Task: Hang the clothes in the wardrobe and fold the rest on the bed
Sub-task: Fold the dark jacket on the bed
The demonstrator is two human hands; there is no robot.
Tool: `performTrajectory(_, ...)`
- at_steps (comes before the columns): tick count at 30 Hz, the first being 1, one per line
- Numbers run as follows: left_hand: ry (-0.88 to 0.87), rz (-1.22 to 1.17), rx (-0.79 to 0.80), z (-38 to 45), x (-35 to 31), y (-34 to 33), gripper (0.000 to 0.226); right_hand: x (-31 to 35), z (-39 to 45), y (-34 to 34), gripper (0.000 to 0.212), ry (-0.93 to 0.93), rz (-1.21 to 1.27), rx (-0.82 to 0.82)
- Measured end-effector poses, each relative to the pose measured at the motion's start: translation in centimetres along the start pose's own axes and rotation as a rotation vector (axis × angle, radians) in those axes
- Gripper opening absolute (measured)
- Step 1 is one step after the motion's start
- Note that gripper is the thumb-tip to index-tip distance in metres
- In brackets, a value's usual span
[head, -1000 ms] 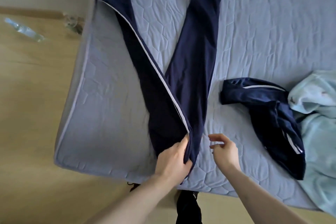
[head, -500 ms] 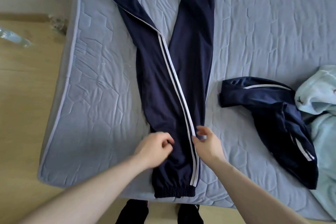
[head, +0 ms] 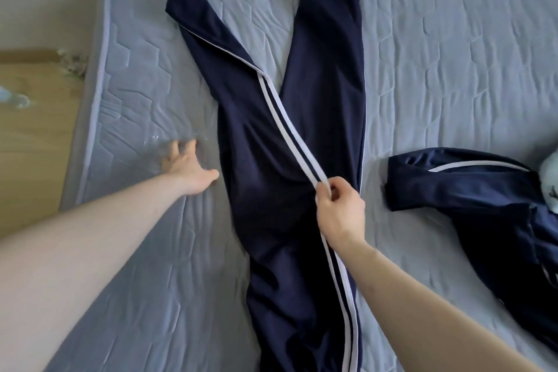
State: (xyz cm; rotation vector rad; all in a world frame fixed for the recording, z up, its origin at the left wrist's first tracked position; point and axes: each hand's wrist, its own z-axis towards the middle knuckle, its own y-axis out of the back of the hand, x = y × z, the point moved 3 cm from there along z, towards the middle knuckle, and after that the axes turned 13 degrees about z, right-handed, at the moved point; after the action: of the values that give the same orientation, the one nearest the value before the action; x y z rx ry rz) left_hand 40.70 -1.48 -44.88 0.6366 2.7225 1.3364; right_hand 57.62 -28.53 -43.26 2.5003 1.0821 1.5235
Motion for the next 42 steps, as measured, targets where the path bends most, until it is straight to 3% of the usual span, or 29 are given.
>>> performTrajectory(3, 0.061, -0.05, 0.119, 2.2, -1.5, 0.8, 0.125, -1.1, 0.0, 3.0, 0.024, 0.049, 0.08, -0.259)
performTrajectory(5, 0.091, -0.006, 0.217, 3.2, -2.6, 0.4, 0.141, -2.1, 0.6, 4.6, 0.024, -0.042, 0.059, -0.311)
performTrajectory(8, 0.153, 0.052, 0.275, 3.8, -3.9, -1.5, 0.153, -3.2, 2.0, 5.2, 0.007, -0.177, -0.12, -0.2)
performTrajectory(9, 0.179, 0.051, 0.262, 4.1, -4.1, -2.1, 0.155, -2.8, 2.5, 5.0, 0.013, -0.152, -0.173, -0.184)
performTrajectory(11, 0.225, 0.026, 0.24, 4.8, -4.5, -2.6, 0.157, -0.8, 3.7, 3.8, 0.043, -0.003, -0.218, -0.193)
performTrajectory(13, 0.26, 0.008, 0.24, 5.5, -5.2, -2.6, 0.162, 2.2, 5.6, 1.8, 0.059, 0.184, -0.277, -0.163)
performTrajectory(15, 0.301, -0.026, 0.213, 5.5, -5.5, -2.4, 0.16, 5.4, 7.7, -1.6, 0.064, 0.285, -0.291, -0.063)
performTrajectory(18, 0.318, -0.043, 0.158, 5.9, -5.9, -2.5, 0.139, 10.7, 11.4, -7.1, 0.064, 0.386, -0.234, 0.055)
performTrajectory(21, 0.314, -0.045, 0.308, 6.2, -5.7, -2.0, 0.169, 15.0, 15.3, -11.9, 0.066, 0.494, -0.339, 0.135)
performTrajectory(23, 0.298, -0.066, 0.353, 6.4, -5.3, -2.1, 0.171, 16.8, 17.6, -14.1, 0.068, 0.516, -0.43, 0.188)
performTrajectory(26, 0.278, -0.086, 0.352, 6.6, -5.1, -2.2, 0.165, 17.6, 19.9, -15.7, 0.065, 0.426, -0.564, 0.194)
performTrajectory(29, 0.282, -0.091, 0.355, 6.8, -5.2, -2.4, 0.165, 17.7, 20.3, -15.5, 0.015, 0.347, -0.548, 0.181)
performTrajectory(32, 0.283, -0.088, 0.367, 6.9, -5.1, -2.6, 0.168, 18.4, 20.0, -13.5, 0.018, 0.323, -0.102, 0.066)
performTrajectory(35, 0.28, -0.088, 0.365, 7.1, -5.1, -2.9, 0.162, 19.8, 20.6, -9.4, 0.02, 0.383, 0.308, -0.233)
performTrajectory(37, 0.288, -0.09, 0.35, 7.4, -5.2, -3.1, 0.148, 19.8, 21.9, -6.4, 0.019, 0.314, 0.41, -0.392)
performTrajectory(39, 0.304, -0.079, 0.33, 7.4, -5.3, -3.2, 0.126, 18.7, 23.4, -3.9, 0.017, 0.157, 0.289, -0.43)
performTrajectory(41, 0.314, -0.054, 0.366, 7.4, -5.4, -3.3, 0.135, 16.2, 24.6, -2.3, 0.025, -0.076, 0.063, -0.325)
performTrajectory(42, 0.322, -0.055, 0.381, 7.4, -5.3, -3.3, 0.14, 15.2, 24.7, -1.9, 0.043, -0.155, -0.04, -0.262)
